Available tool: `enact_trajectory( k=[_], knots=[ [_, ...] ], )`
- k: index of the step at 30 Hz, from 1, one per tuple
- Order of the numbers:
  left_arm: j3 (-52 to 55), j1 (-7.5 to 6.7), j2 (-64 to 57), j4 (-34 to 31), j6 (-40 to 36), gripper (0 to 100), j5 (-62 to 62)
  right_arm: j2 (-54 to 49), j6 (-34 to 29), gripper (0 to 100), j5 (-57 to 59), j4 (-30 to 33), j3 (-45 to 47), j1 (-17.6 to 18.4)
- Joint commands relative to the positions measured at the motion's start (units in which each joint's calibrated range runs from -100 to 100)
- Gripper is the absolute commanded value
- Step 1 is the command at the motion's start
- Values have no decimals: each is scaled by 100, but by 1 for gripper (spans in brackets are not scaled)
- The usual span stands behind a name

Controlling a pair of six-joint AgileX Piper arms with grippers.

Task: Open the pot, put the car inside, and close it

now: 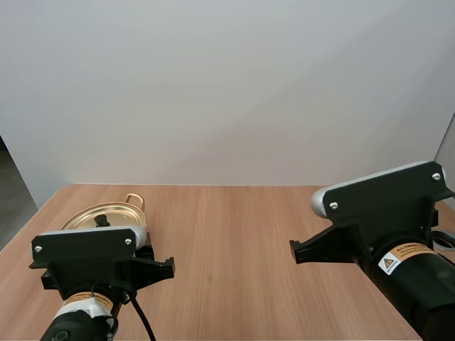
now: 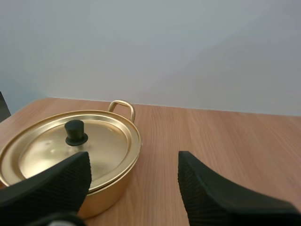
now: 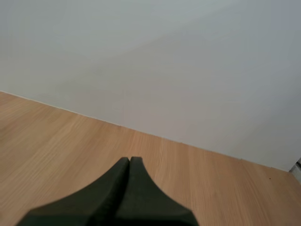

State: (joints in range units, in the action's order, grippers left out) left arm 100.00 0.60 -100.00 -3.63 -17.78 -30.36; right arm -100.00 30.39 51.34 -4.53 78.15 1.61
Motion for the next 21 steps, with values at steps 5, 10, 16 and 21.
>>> enact_trajectory(
  k=[5,10,16,21],
  knots=[
    [0,40,0,10,-153,89,27,0,-759,0,-149,136,12,-213],
    [0,40,0,-1,-153,89,27,0,-1187,0,-1763,359,735,-213],
    [0,40,0,-1,-153,89,27,0,-1252,0,-4197,-163,1933,-213],
    [0,40,0,-1,-153,89,27,0,-1252,0,-3188,-187,2185,-213]
  ],
)
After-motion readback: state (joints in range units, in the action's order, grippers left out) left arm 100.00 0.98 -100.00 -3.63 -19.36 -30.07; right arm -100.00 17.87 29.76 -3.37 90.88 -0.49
